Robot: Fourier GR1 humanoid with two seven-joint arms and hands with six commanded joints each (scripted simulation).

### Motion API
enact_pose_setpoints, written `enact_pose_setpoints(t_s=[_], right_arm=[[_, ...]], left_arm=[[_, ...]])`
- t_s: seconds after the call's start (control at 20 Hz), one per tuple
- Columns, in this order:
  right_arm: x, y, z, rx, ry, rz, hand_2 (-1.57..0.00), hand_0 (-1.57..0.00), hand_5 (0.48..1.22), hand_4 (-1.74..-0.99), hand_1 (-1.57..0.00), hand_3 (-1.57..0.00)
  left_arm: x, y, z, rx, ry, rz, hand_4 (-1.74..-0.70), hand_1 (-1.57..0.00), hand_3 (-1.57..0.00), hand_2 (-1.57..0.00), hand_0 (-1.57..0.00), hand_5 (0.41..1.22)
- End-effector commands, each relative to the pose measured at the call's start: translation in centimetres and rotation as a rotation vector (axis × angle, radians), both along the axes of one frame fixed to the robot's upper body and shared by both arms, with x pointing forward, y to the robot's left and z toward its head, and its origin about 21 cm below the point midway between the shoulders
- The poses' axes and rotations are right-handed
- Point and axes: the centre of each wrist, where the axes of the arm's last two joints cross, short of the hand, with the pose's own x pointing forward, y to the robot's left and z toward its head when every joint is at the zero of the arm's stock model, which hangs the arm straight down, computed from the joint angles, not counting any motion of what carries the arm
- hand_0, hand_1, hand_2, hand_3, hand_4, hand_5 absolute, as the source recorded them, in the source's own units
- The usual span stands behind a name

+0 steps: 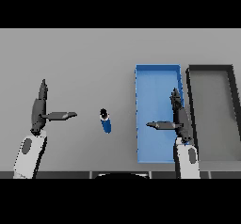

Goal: Pick up the blue pipe and place it into the blue bin.

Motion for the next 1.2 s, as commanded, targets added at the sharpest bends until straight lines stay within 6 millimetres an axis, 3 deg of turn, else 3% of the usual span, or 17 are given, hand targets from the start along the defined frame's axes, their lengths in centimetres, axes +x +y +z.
enact_pose_setpoints(t_s=[0.0, 0.25, 0.4, 0.65, 0.85, 1.15], right_arm=[[0.0, 0.0, 0.0, 0.0, 0.001, -0.001, 0.0, 0.0, 0.594, -1.21, 0.0, 0.0], [0.4, -0.5, -0.2, 0.001, 0.005, 0.0, 0.0, 0.0, 0.594, -1.21, 0.0, 0.0], [-0.6, -1.8, 1.1, -0.293, -0.107, 0.12, 0.0, 0.0, 0.589, -1.198, 0.0, 0.0], [-1.1, -1.6, 1.6, -0.365, -0.099, 0.163, 0.0, 0.0, 0.585, -1.187, 0.0, 0.0], [-0.8, -1.2, 2.1, -0.341, -0.099, 0.165, 0.0, 0.0, 0.579, -1.194, 0.0, 0.0], [-1.0, -1.8, 2.1, -0.324, -0.093, 0.158, 0.0, 0.0, 0.573, -1.228, 0.0, 0.0]], left_arm=[[0.0, 0.0, 0.0, 0.0, -0.005, -0.001, -0.97, 0.0, 0.0, 0.0, 0.0, 0.594], [0.4, -0.5, 0.1, -0.001, -0.003, 0.003, -0.97, 0.0, 0.0, 0.0, 0.0, 0.594], [0.0, 2.1, 1.1, 0.144, 0.013, -0.305, -0.97, 0.0, 0.0, 0.0, 0.0, 0.596], [-0.3, 3.0, 0.9, 0.178, 0.022, -0.415, -0.97, 0.0, 0.0, 0.0, 0.0, 0.593], [-1.7, 1.7, 2.0, 0.171, 0.008, -0.59, -0.98, 0.0, 0.0, 0.0, 0.0, 0.578], [-4.0, -1.9, 2.1, 0.232, 0.161, -0.745, -1.05, 0.0, 0.0, 0.0, 0.0, 0.483]])
